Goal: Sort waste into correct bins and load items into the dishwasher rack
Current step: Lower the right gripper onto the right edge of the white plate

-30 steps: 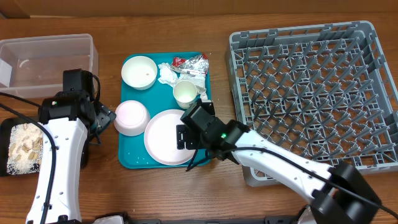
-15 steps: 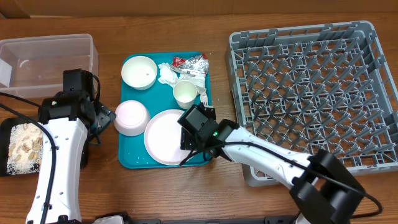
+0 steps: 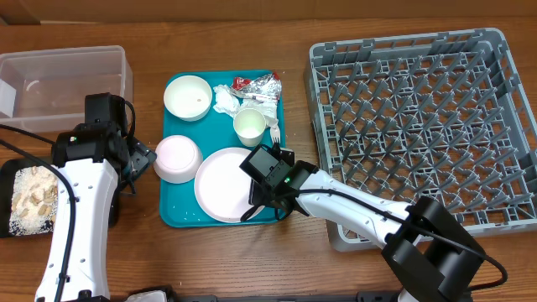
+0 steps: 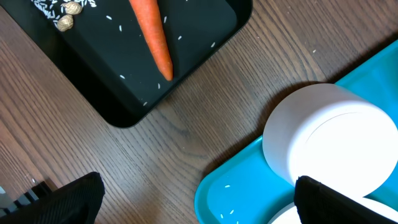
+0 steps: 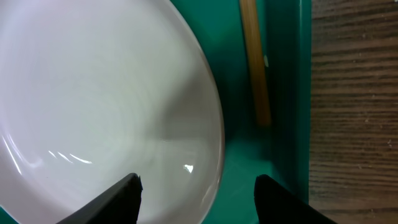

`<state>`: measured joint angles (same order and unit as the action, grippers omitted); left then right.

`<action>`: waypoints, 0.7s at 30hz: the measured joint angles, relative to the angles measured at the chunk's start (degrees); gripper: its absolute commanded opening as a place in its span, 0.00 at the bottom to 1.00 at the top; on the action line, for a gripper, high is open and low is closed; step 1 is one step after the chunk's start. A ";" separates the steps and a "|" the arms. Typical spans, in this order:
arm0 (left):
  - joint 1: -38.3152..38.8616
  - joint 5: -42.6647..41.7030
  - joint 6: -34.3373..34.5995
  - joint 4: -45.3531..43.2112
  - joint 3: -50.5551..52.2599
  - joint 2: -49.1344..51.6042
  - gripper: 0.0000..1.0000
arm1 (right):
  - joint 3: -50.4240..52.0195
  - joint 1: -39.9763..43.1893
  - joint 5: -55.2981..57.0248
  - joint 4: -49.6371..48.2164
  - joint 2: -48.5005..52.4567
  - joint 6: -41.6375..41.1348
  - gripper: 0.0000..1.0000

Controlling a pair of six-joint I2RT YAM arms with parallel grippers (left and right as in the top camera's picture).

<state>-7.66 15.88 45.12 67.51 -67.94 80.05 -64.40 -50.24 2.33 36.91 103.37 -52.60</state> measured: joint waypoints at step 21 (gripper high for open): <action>0.00 -0.02 0.00 0.00 0.00 0.00 1.00 | 0.00 -0.46 -0.61 -0.52 0.00 -1.81 0.58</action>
<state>-7.66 15.86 45.12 67.51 -67.94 80.05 -64.40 -50.70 1.72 36.38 103.37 -54.41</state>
